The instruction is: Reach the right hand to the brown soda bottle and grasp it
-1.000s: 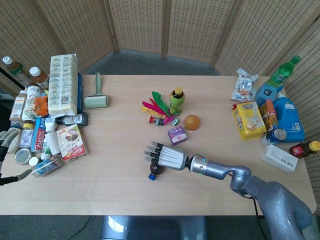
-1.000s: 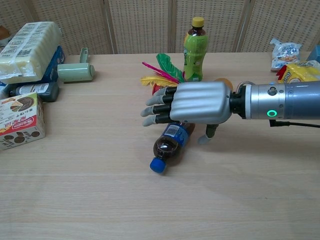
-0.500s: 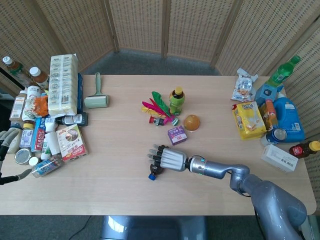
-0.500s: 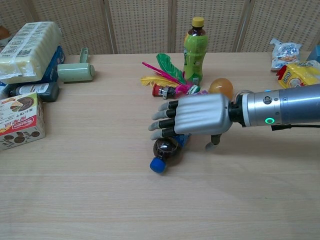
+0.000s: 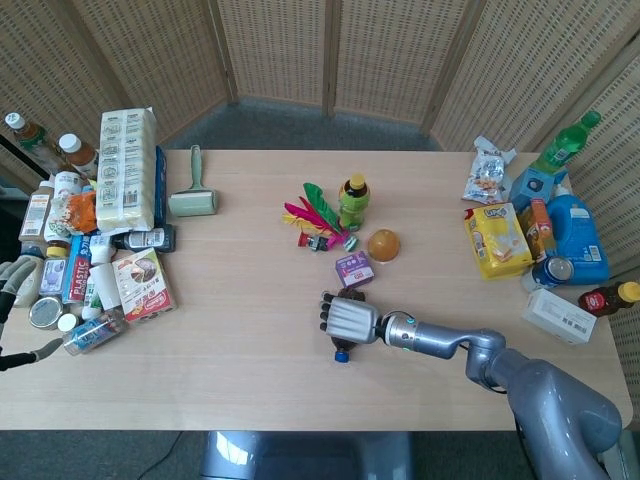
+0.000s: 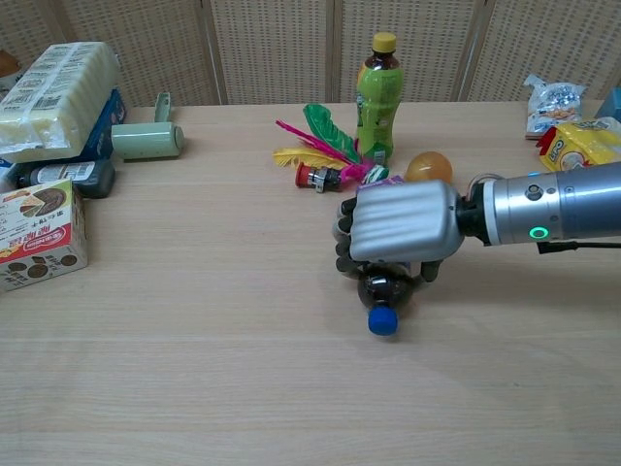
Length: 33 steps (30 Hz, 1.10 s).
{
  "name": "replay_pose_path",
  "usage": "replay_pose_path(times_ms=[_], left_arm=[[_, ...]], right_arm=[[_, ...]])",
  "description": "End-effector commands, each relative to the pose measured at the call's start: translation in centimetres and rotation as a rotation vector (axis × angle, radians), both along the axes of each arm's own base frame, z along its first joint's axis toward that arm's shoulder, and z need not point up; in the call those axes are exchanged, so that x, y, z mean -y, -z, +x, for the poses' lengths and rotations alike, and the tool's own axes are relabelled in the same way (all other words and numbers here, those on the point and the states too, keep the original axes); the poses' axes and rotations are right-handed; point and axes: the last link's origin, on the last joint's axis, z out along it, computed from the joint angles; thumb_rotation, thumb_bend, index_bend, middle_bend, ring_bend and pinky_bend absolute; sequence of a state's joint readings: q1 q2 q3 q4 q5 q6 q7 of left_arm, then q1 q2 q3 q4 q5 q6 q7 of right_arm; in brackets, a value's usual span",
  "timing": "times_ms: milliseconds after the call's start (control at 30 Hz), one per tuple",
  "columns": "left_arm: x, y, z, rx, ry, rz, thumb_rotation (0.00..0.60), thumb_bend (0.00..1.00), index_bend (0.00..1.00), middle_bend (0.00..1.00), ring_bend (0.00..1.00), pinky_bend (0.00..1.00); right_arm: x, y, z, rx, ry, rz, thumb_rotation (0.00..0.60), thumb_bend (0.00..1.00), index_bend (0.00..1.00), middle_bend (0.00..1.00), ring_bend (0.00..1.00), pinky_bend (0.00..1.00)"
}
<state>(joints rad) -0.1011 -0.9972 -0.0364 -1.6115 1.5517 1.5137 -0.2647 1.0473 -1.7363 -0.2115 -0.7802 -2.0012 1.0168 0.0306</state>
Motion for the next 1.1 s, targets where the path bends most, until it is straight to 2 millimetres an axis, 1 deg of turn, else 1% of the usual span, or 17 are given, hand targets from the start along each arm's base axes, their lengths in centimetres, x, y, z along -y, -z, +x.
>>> replay_pose_path(times_ms=[33, 267, 400, 500, 700, 900, 1000, 1100], left_arm=[[0.0, 0.0, 0.0, 0.001, 0.001, -0.001, 0.6, 0.0, 0.0, 0.0, 0.0, 0.0], [0.0, 0.2, 0.1, 0.003, 0.002, -0.011, 0.6, 0.0, 0.0, 0.0, 0.0, 0.0], [0.0, 0.2, 0.2, 0.01, 0.009, -0.016, 0.6, 0.0, 0.0, 0.0, 0.0, 0.0], [0.2, 0.2, 0.3, 0.016, 0.014, -0.018, 0.6, 0.0, 0.0, 0.0, 0.0, 0.0], [0.4, 0.0, 0.5, 0.028, 0.027, -0.016, 0.6, 0.0, 0.0, 0.0, 0.0, 0.0], [0.5, 0.0, 0.7, 0.032, 0.034, -0.022, 0.6, 0.0, 0.0, 0.0, 0.0, 0.0], [0.6, 0.0, 0.7, 0.031, 0.035, -0.022, 0.6, 0.0, 0.0, 0.0, 0.0, 0.0], [0.6, 0.1, 0.7, 0.028, 0.035, -0.023, 0.6, 0.0, 0.0, 0.0, 0.0, 0.0]], right_arm=[[0.2, -1.1, 0.1, 0.008, -0.014, -0.02, 0.6, 0.29, 0.56, 0.58, 0.29, 0.28], [0.3, -4.5, 0.4, 0.019, -0.032, -0.076, 0.6, 0.31, 0.57, 0.58, 0.29, 0.29], [0.1, -6.8, 1.0, 0.03, -0.044, -0.11, 0.6, 0.32, 0.57, 0.58, 0.29, 0.29], [-0.2, -8.7, 2.1, 0.051, -0.056, -0.134, 0.6, 0.32, 0.57, 0.58, 0.29, 0.29], [-0.9, -12.0, 5.4, 0.109, -0.078, -0.179, 0.6, 0.32, 0.56, 0.58, 0.29, 0.29], [-1.6, -13.8, 8.6, 0.18, -0.083, -0.193, 0.6, 0.32, 0.57, 0.58, 0.29, 0.29], [-2.2, -14.3, 10.0, 0.204, -0.102, -0.191, 0.6, 0.32, 0.57, 0.58, 0.29, 0.29], [-2.7, -14.5, 10.9, 0.222, -0.108, -0.181, 0.6, 0.32, 0.57, 0.58, 0.29, 0.29]])
